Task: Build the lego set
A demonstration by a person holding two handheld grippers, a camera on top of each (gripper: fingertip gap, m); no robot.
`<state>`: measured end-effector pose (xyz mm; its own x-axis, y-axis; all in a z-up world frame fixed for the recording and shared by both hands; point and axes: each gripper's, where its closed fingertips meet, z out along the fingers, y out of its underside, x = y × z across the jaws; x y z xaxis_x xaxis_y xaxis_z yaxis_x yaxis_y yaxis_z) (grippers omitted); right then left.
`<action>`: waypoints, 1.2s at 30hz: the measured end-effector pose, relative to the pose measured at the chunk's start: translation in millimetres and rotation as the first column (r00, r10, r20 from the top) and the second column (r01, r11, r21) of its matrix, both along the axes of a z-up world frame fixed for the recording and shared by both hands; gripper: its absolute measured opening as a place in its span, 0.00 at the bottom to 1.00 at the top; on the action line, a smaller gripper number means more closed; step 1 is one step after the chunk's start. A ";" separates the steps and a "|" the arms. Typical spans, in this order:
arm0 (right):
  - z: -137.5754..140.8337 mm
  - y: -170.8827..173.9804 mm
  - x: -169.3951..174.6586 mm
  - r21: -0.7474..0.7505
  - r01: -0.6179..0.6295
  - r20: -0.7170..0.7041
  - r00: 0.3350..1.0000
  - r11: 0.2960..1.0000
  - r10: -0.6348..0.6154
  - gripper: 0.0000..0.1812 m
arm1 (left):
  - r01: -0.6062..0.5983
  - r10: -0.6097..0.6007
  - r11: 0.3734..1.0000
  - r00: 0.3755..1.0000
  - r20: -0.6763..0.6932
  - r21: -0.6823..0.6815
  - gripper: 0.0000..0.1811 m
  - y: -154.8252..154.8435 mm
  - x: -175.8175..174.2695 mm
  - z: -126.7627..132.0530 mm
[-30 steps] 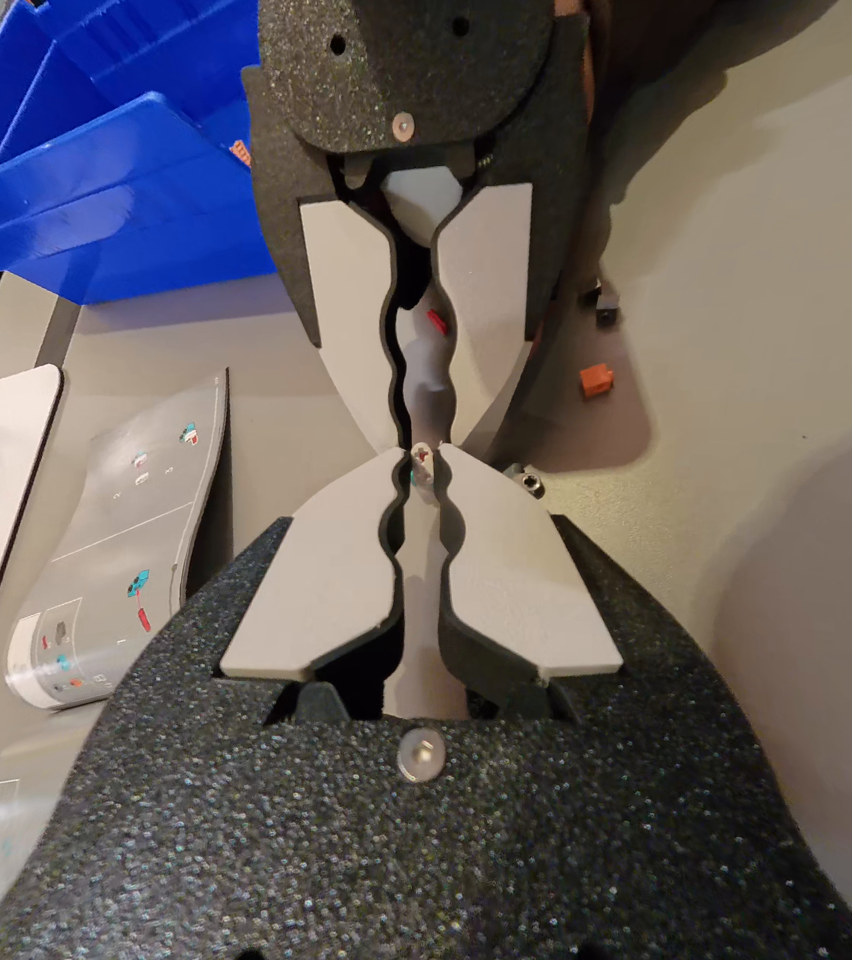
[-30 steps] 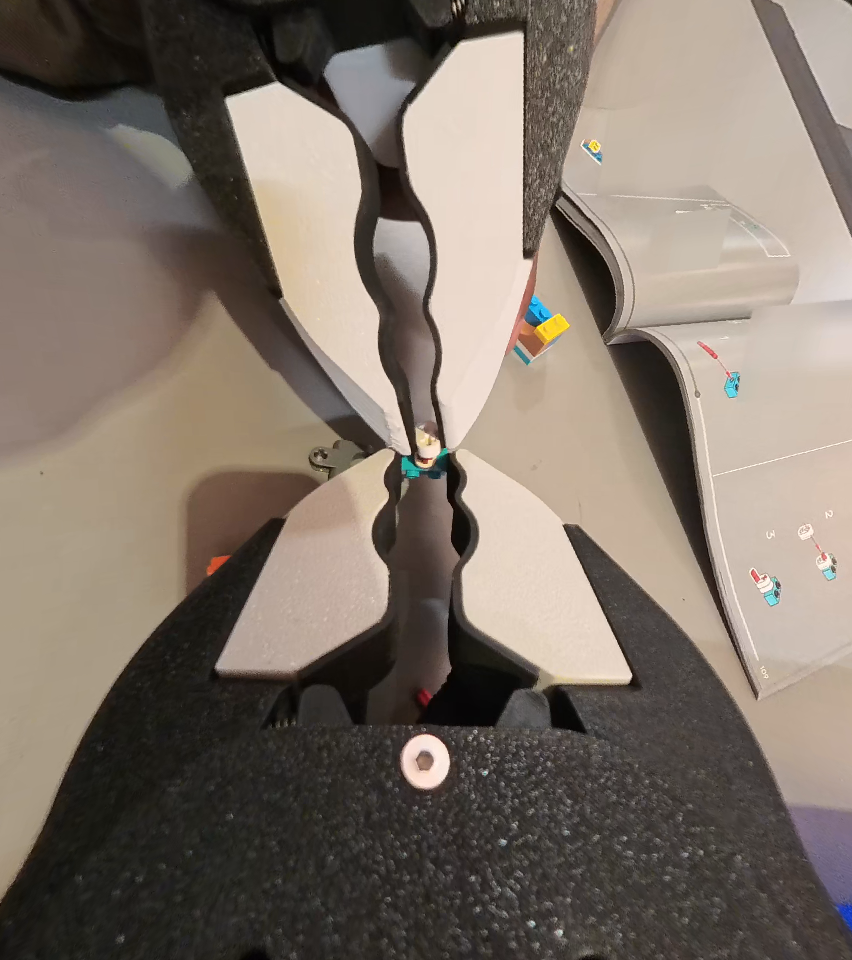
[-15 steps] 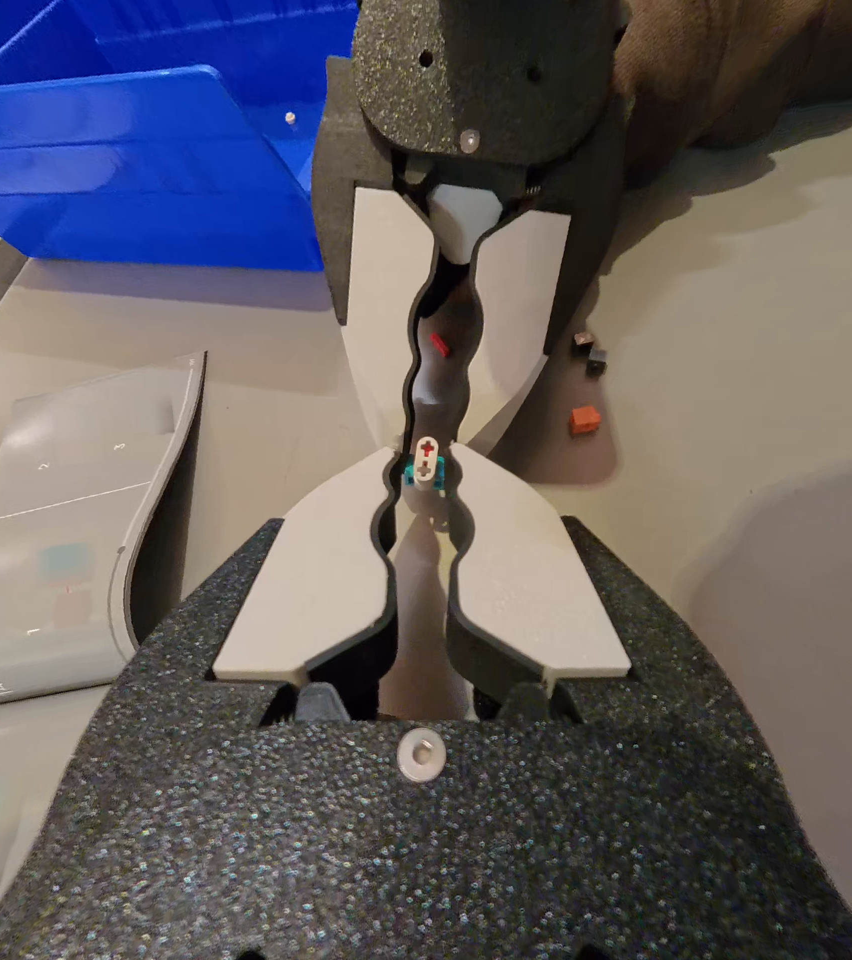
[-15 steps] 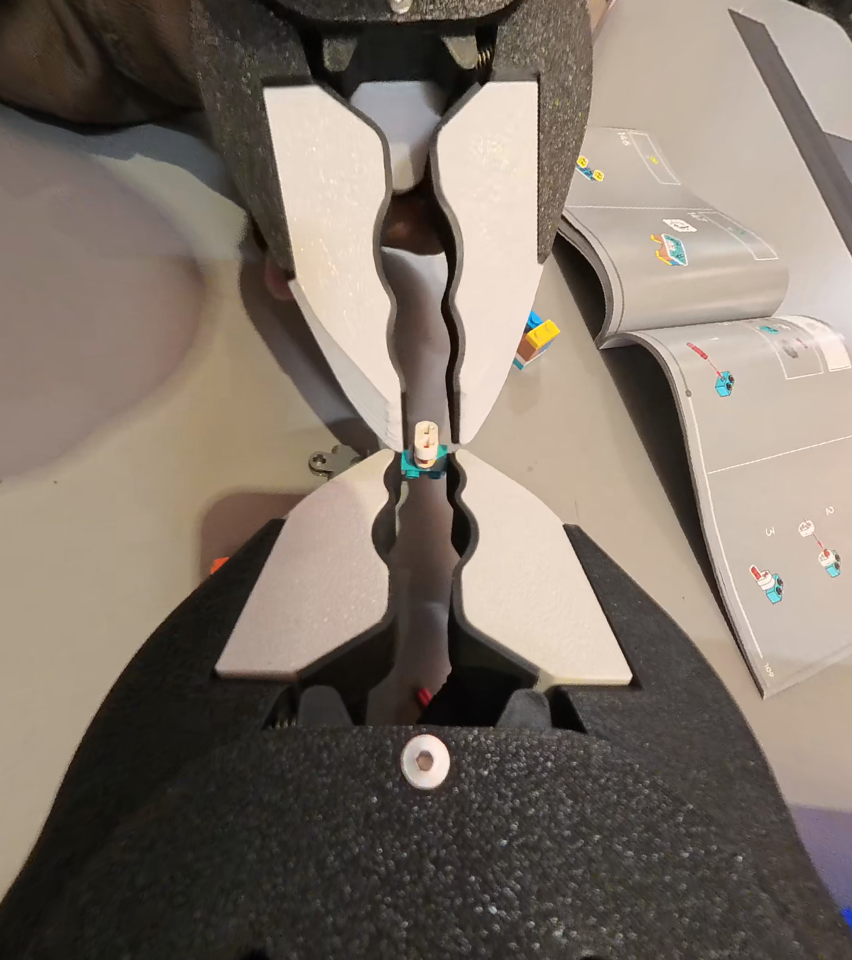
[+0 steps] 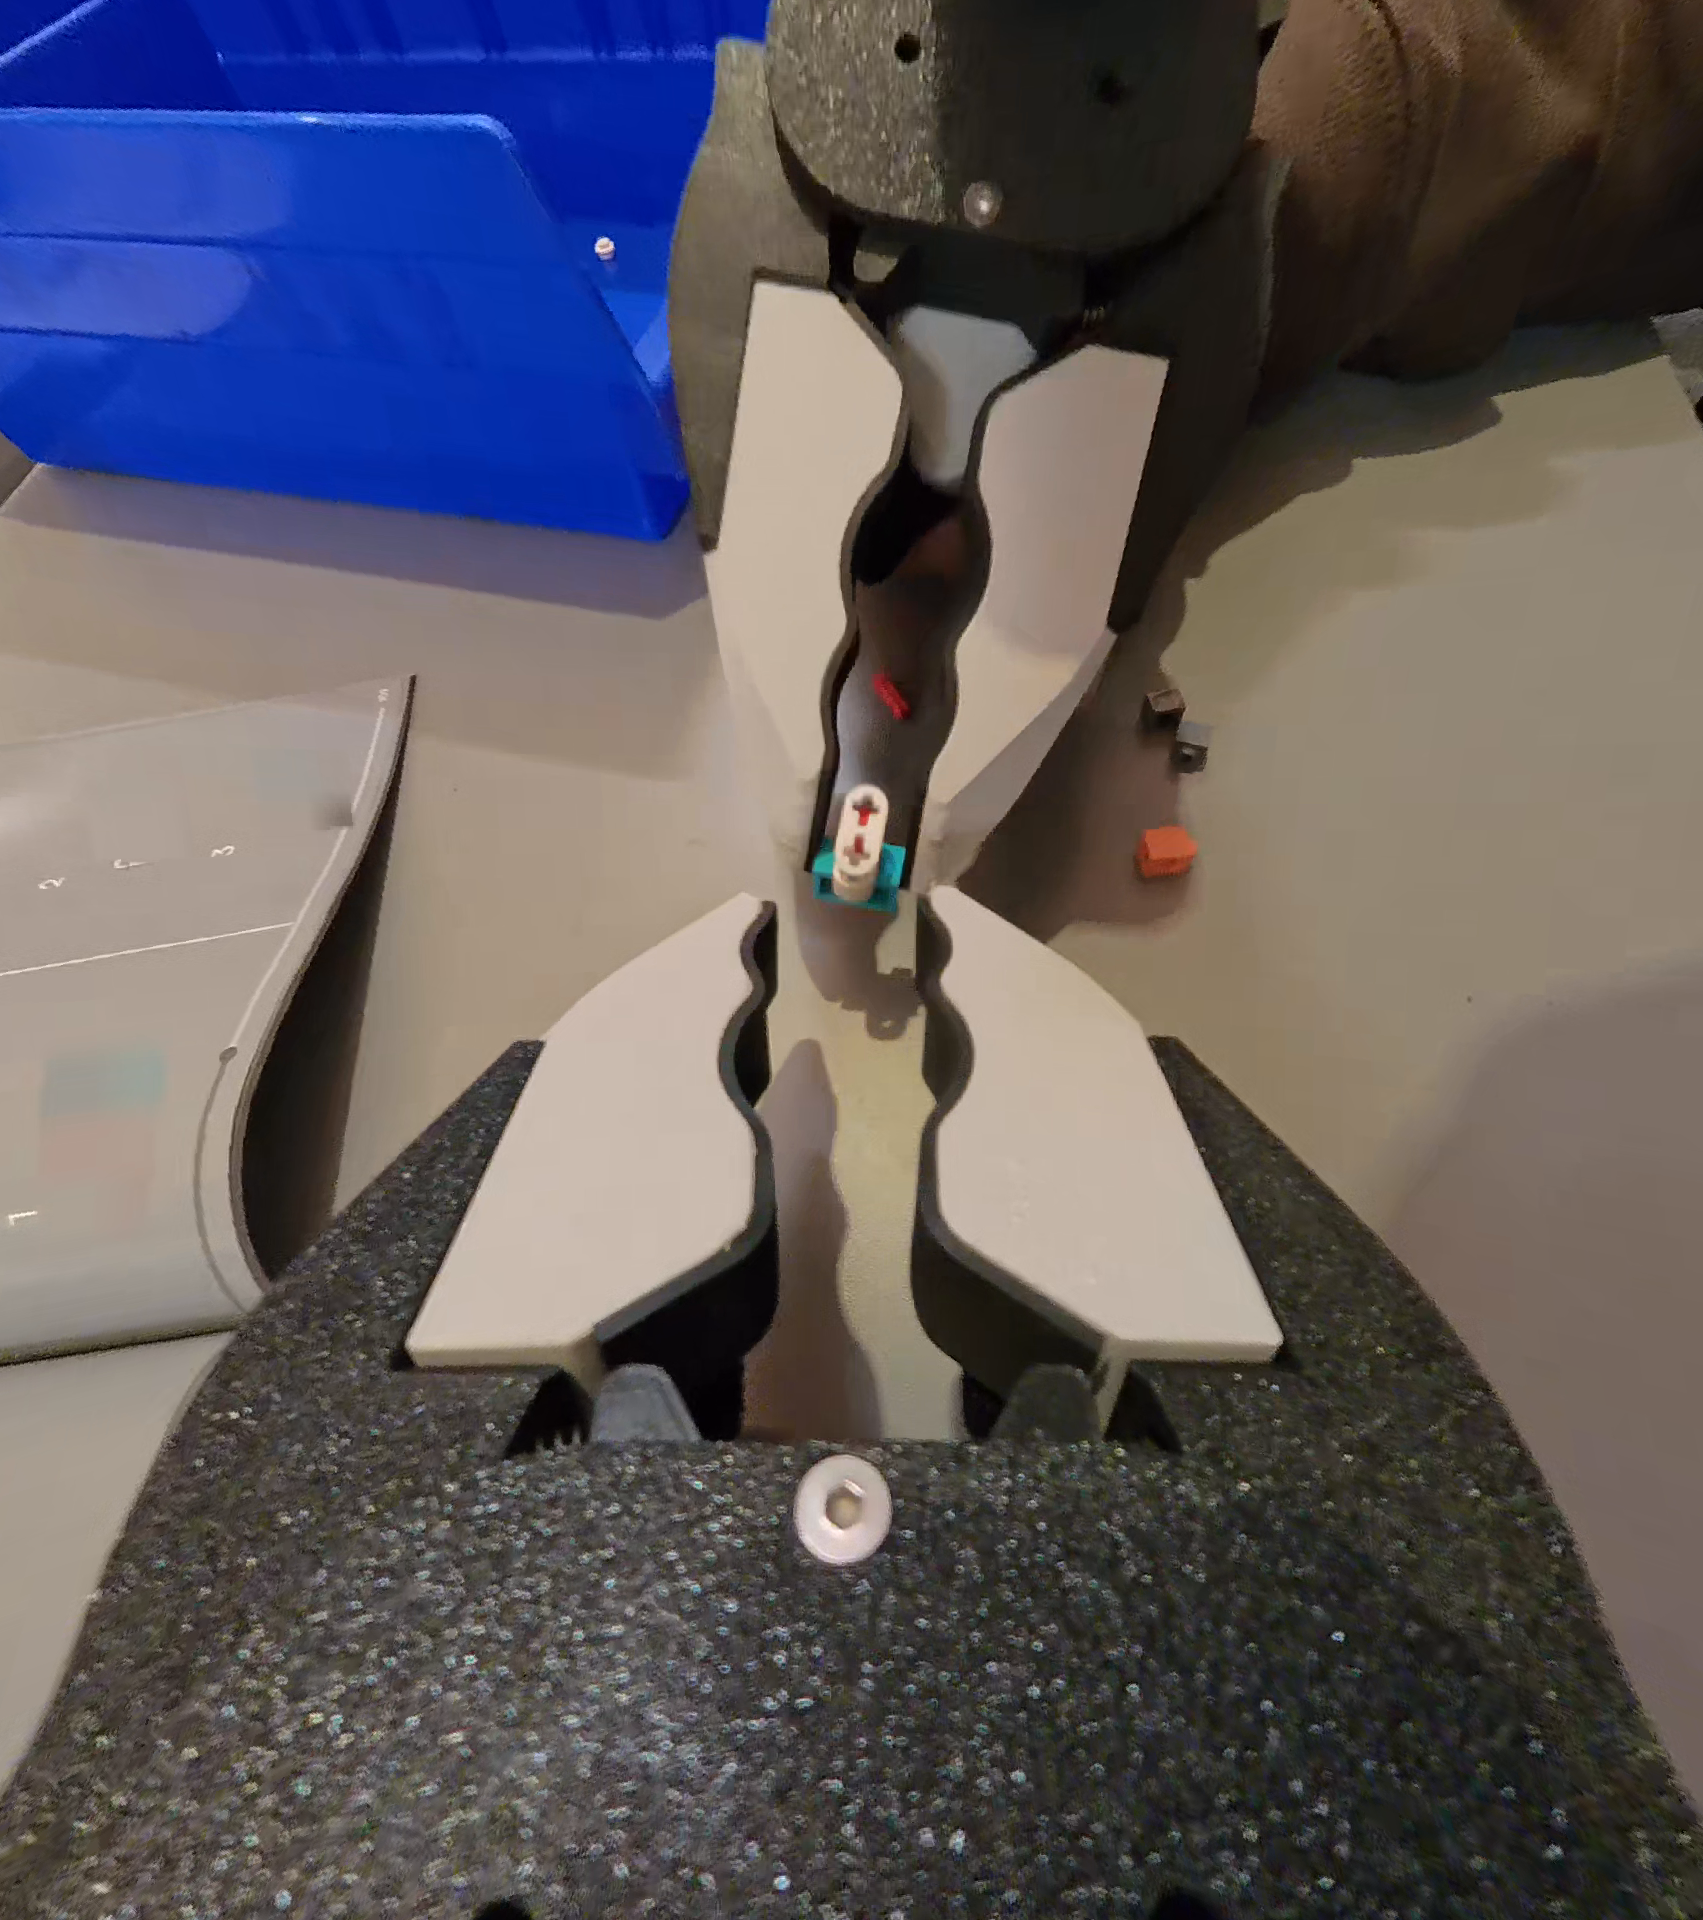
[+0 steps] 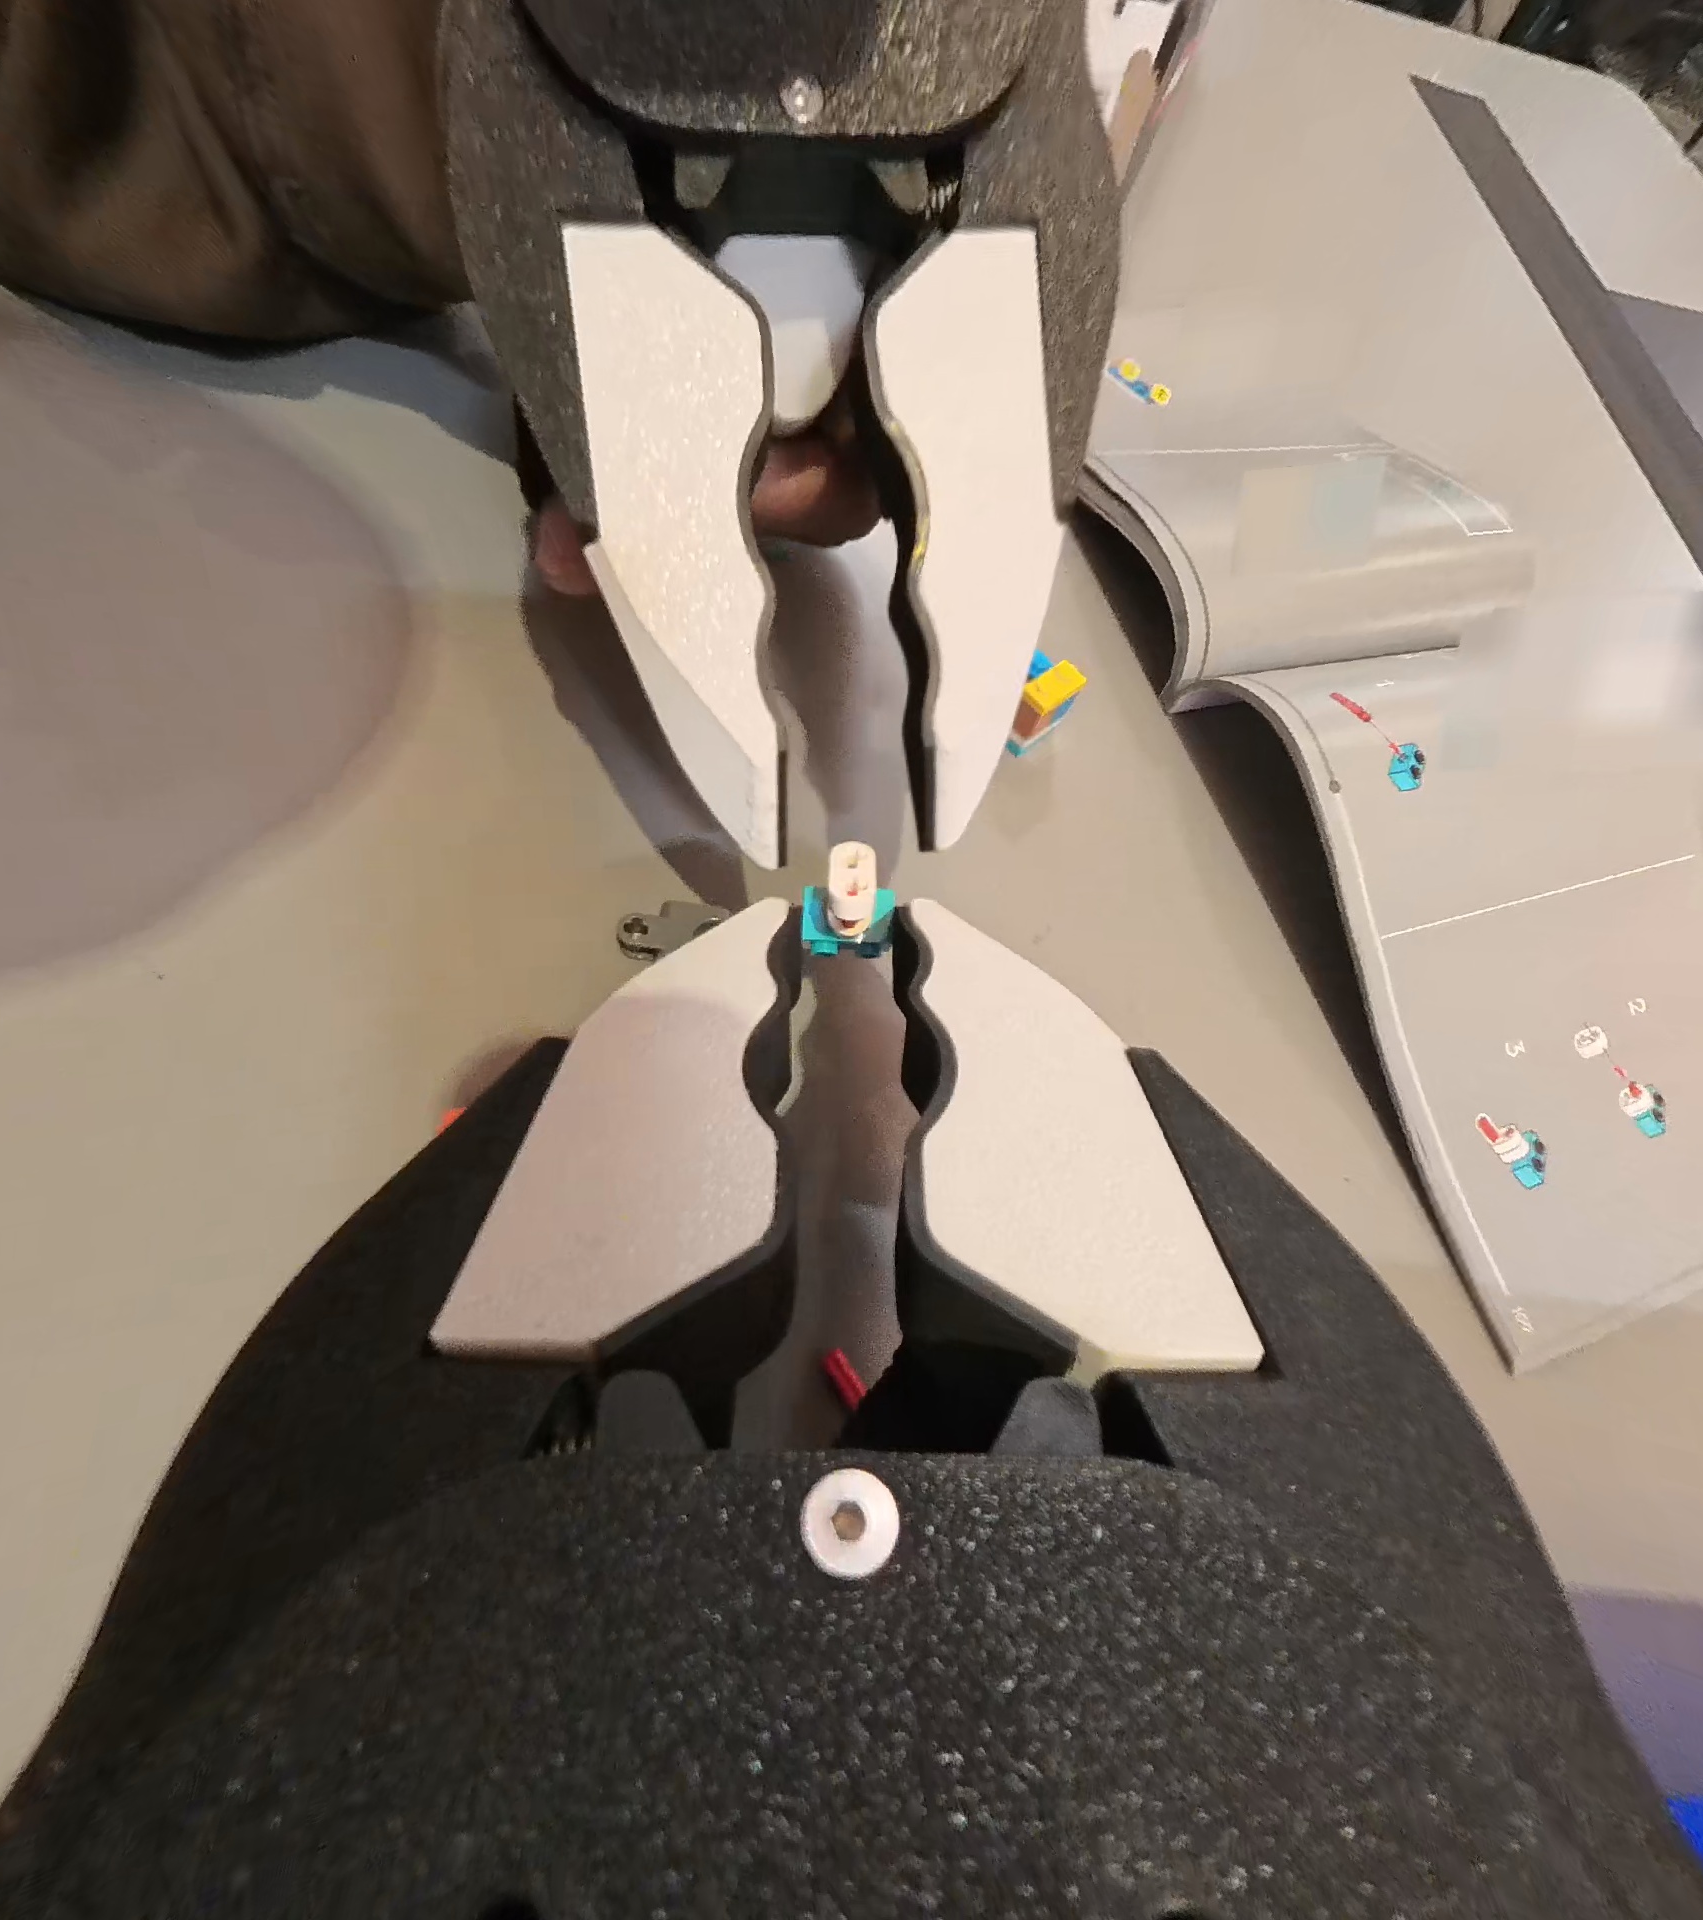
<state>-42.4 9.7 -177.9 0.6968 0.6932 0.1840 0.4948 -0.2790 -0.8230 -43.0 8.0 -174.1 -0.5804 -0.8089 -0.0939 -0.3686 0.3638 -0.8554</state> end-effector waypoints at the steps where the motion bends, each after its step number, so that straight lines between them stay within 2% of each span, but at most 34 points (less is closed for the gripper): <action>1: 3.0 -0.5 0.6 0.000 -0.001 -0.013 1.000 1.000 0.001 0.09 | 0.000 0.000 1.000 1.000 -0.001 -0.009 0.14 -0.4 0.2 0.1; 8: 16.0 -4.4 2.3 -0.020 -0.019 -0.050 0.999 1.000 0.018 0.09 | 0.007 0.001 0.995 0.997 0.075 -0.097 0.14 -5.1 5.0 12.3; 16: 23.3 -10.7 -0.6 -0.038 -0.057 -0.040 0.998 0.998 0.055 0.09 | 0.082 -0.065 0.992 0.985 0.159 -0.099 0.11 -16.9 2.2 20.1; 36: 41.3 -16.1 -7.7 -0.006 -0.113 -0.052 0.992 0.994 0.113 0.09 | 0.131 -0.093 0.981 0.965 0.244 -0.145 0.09 -21.1 -1.8 37.4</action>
